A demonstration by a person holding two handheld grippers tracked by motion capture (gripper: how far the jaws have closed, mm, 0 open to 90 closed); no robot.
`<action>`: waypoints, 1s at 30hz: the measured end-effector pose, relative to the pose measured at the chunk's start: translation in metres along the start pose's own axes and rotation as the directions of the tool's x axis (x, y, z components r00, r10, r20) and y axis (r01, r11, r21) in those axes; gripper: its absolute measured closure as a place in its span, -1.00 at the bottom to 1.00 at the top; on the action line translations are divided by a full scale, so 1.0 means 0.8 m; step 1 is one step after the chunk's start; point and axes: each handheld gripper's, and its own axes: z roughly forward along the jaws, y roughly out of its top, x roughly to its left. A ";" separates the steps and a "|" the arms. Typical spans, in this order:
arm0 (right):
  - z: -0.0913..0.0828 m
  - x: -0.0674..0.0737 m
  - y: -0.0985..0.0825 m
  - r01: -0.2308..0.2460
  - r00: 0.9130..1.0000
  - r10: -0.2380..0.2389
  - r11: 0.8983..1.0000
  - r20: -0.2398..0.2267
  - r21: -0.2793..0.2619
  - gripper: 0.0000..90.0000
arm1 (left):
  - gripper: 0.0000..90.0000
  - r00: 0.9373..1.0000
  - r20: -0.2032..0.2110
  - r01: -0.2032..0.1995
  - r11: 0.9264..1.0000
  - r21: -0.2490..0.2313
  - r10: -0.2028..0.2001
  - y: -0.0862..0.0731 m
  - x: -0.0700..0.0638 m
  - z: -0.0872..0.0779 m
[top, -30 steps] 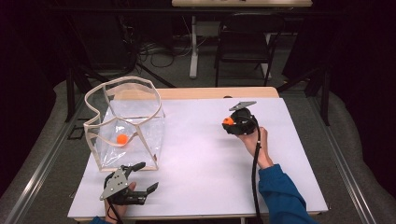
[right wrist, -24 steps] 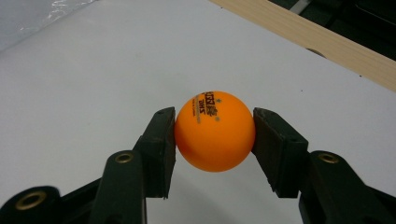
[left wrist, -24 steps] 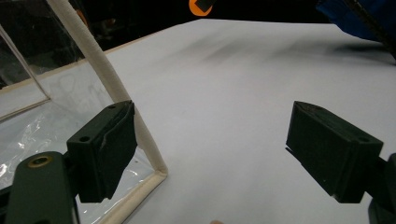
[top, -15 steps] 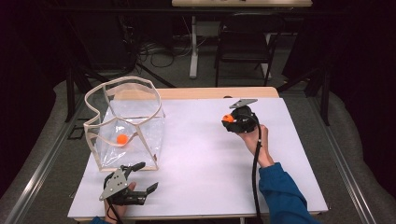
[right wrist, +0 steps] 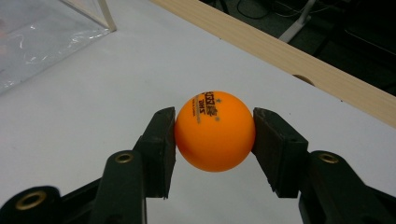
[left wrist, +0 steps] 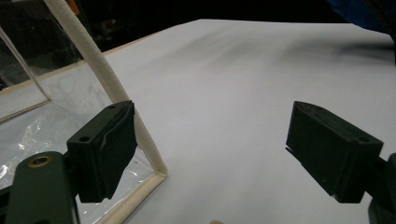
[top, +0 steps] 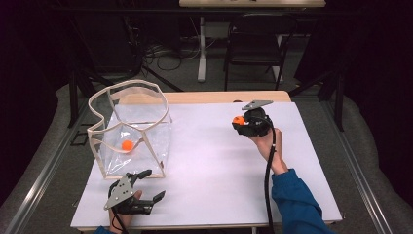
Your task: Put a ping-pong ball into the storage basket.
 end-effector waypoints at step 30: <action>-0.022 0.015 0.027 0.022 0.999 -0.024 0.997 -0.025 -0.068 0.12 | -0.64 1.000 0.005 0.001 1.000 0.000 -0.001 -0.001 0.001 0.001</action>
